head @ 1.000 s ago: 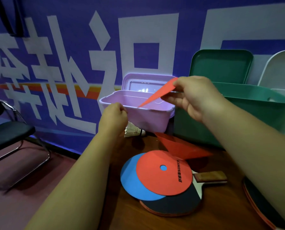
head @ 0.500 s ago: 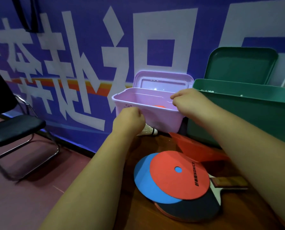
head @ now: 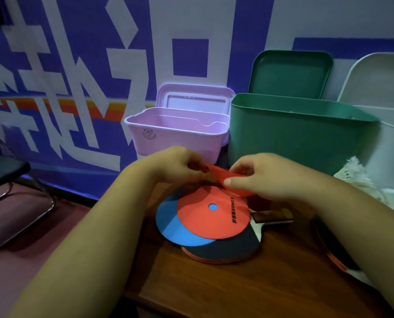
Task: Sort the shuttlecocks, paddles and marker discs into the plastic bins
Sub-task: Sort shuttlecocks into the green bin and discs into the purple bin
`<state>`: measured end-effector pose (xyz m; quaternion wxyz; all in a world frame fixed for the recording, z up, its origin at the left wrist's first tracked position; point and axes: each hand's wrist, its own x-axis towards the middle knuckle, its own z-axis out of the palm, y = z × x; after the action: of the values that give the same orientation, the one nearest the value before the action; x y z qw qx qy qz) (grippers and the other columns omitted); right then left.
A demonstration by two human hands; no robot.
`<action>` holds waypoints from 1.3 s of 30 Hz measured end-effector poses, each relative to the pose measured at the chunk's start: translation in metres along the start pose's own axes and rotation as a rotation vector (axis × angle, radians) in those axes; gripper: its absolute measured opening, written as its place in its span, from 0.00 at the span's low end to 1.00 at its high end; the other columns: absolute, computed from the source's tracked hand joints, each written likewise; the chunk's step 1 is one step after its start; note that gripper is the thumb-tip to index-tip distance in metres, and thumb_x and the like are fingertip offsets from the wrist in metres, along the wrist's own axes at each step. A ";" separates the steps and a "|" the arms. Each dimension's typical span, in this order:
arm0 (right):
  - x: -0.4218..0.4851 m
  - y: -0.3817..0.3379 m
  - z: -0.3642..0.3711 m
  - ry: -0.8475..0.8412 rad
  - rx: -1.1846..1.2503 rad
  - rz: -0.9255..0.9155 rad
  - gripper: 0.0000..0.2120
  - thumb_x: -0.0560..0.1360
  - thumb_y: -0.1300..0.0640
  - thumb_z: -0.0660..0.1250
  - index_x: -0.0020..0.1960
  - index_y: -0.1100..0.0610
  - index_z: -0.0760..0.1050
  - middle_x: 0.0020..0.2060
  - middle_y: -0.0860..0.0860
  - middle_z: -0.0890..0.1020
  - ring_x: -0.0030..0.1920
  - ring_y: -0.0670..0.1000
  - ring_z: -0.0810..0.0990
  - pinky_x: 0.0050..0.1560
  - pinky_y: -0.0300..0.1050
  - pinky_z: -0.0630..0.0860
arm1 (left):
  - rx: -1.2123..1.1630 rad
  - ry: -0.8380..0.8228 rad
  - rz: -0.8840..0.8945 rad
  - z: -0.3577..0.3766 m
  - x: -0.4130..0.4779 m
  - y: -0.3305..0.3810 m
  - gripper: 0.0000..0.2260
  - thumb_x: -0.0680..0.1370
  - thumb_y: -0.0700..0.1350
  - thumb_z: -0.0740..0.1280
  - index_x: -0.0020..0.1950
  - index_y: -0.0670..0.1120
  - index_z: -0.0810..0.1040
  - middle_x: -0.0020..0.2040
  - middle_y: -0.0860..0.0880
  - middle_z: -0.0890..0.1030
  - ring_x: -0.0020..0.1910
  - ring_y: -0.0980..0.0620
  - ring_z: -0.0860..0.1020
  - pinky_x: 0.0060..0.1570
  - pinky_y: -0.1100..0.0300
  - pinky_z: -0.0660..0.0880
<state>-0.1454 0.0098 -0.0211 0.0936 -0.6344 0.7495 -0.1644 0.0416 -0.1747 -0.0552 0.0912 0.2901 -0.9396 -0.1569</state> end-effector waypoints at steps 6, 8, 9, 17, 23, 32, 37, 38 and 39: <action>-0.021 0.021 0.011 0.111 -0.117 -0.016 0.07 0.79 0.47 0.67 0.49 0.47 0.83 0.40 0.45 0.84 0.42 0.46 0.83 0.47 0.50 0.81 | -0.019 -0.213 0.029 0.008 0.004 0.001 0.22 0.69 0.66 0.78 0.62 0.65 0.82 0.46 0.66 0.82 0.46 0.66 0.81 0.50 0.67 0.75; -0.027 0.024 0.013 0.150 -0.093 -0.007 0.07 0.79 0.48 0.66 0.48 0.47 0.83 0.39 0.45 0.84 0.41 0.45 0.83 0.45 0.50 0.81 | -0.039 -0.233 0.050 0.010 0.005 0.003 0.21 0.70 0.63 0.79 0.62 0.66 0.82 0.49 0.65 0.82 0.49 0.64 0.81 0.54 0.66 0.76; -0.031 0.025 0.013 0.175 -0.091 -0.009 0.08 0.79 0.48 0.65 0.49 0.46 0.83 0.39 0.45 0.84 0.41 0.45 0.82 0.46 0.51 0.81 | -0.050 -0.229 0.053 0.011 0.005 0.003 0.21 0.70 0.61 0.80 0.62 0.65 0.82 0.51 0.63 0.83 0.51 0.62 0.81 0.56 0.64 0.76; -0.054 0.032 0.001 0.297 -0.063 -0.020 0.08 0.79 0.47 0.67 0.54 0.44 0.83 0.43 0.45 0.85 0.47 0.49 0.82 0.51 0.52 0.80 | -0.352 -0.108 0.020 0.008 -0.004 0.016 0.05 0.78 0.51 0.75 0.53 0.53 0.85 0.48 0.55 0.86 0.46 0.61 0.81 0.52 0.62 0.75; -0.069 0.038 -0.012 0.410 -0.095 -0.070 0.08 0.82 0.47 0.66 0.55 0.47 0.83 0.44 0.46 0.80 0.51 0.54 0.76 0.55 0.52 0.75 | -0.801 0.007 0.064 0.003 -0.011 0.028 0.05 0.81 0.43 0.70 0.52 0.42 0.81 0.46 0.44 0.82 0.45 0.48 0.79 0.47 0.53 0.75; -0.083 0.046 -0.022 0.559 0.060 -0.136 0.08 0.82 0.49 0.69 0.56 0.41 0.85 0.41 0.45 0.79 0.47 0.47 0.78 0.50 0.51 0.76 | -1.252 0.415 0.030 -0.030 -0.010 0.025 0.04 0.81 0.43 0.69 0.54 0.45 0.82 0.45 0.43 0.82 0.42 0.46 0.81 0.43 0.54 0.79; -0.071 0.044 -0.029 0.558 0.094 -0.154 0.07 0.81 0.47 0.69 0.55 0.37 0.84 0.41 0.45 0.78 0.46 0.45 0.77 0.49 0.52 0.77 | -1.527 0.779 -0.176 -0.056 0.013 0.029 0.06 0.81 0.42 0.73 0.53 0.40 0.83 0.51 0.42 0.85 0.43 0.51 0.84 0.43 0.56 0.81; -0.069 0.043 -0.031 0.559 0.113 -0.160 0.07 0.81 0.47 0.69 0.55 0.37 0.84 0.41 0.45 0.78 0.46 0.44 0.77 0.49 0.52 0.77 | -1.567 0.843 -0.236 -0.060 0.017 0.029 0.06 0.81 0.42 0.73 0.52 0.39 0.83 0.53 0.41 0.85 0.42 0.51 0.84 0.42 0.58 0.81; -0.067 0.042 -0.032 0.557 0.127 -0.165 0.07 0.81 0.48 0.69 0.54 0.37 0.84 0.40 0.45 0.78 0.45 0.44 0.77 0.49 0.51 0.77 | -1.520 0.903 -0.282 -0.062 0.022 0.025 0.07 0.81 0.42 0.73 0.55 0.38 0.83 0.56 0.39 0.84 0.43 0.50 0.85 0.42 0.59 0.81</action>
<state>-0.1832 0.0855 -0.0109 -0.0901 -0.6166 0.6804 -0.3858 0.0268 -0.1822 0.0129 0.5998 0.2985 -0.4122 -0.6175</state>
